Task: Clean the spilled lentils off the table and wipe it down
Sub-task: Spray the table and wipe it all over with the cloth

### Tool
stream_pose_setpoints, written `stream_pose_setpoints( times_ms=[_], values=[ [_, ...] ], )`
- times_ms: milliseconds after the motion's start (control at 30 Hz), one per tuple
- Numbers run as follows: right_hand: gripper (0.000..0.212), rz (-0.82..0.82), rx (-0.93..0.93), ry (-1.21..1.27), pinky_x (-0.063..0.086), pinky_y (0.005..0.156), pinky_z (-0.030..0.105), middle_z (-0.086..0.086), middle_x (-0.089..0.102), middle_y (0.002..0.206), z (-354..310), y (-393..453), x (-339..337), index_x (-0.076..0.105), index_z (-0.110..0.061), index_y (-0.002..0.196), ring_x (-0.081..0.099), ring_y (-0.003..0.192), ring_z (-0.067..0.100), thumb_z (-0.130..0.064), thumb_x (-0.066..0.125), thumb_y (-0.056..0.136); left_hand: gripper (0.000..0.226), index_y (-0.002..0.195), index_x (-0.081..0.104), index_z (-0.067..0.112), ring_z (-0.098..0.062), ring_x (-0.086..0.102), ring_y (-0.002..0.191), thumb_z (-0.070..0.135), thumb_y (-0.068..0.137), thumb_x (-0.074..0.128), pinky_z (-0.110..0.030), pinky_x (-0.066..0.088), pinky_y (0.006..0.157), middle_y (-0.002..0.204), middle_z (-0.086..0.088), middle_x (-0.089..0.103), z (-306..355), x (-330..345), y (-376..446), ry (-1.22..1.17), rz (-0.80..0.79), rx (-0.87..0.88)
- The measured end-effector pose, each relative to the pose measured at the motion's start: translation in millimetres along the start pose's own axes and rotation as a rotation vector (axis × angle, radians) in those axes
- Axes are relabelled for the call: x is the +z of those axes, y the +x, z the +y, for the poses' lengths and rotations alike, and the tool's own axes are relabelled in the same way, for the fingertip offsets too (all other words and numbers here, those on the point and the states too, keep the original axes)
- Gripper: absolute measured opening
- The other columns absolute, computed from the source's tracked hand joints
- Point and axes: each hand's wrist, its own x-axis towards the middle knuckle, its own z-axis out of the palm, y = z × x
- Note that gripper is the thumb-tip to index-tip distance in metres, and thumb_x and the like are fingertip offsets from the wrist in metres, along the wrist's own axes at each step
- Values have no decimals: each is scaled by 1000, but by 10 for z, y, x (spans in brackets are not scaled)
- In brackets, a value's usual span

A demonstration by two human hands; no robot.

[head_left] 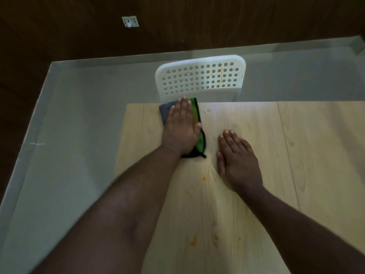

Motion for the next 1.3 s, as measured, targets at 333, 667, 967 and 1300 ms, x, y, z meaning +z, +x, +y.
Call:
stream_pose_setpoints(
  times_ms=[333, 667, 967, 1300],
  values=[
    [62, -23, 19, -4, 19, 131, 42, 7, 28, 171, -26, -3, -91, 32, -13, 163, 17, 161, 19, -41, 20, 109, 75, 168, -2, 8, -20, -14, 162, 47, 109, 25, -46, 8, 132, 176, -10, -10, -155, 101, -1234, -30, -71, 276],
    [57, 31, -6, 40, 15, 131, 39, 5, 27, 172, -8, -60, -53, 31, -15, 164, 16, 161, 16, -38, 26, 112, 80, 167, 8, 1, -28, 1, 163, 50, 104, 16, -44, 3, 132, 176, -17, 3, -21, 169, -776, 24, 9, -15],
    [57, -24, -36, 125, 16, 131, 40, 6, 30, 171, 9, -440, -181, 35, -15, 163, 19, 160, 19, -36, 33, 109, 74, 167, 1, 5, -23, -10, 163, 46, 111, 23, -45, 7, 132, 176, -12, -7, 512, 340, -2528, -45, -13, 203],
    [57, -41, -93, 113, 15, 132, 39, 1, 27, 171, 177, -1711, -150, 33, -19, 163, 14, 161, 15, -40, 25, 111, 78, 166, 9, 0, -28, 3, 163, 49, 105, 13, -46, 6, 132, 176, -17, 3, 325, 304, -2405, -2, -6, -150]
  ],
)
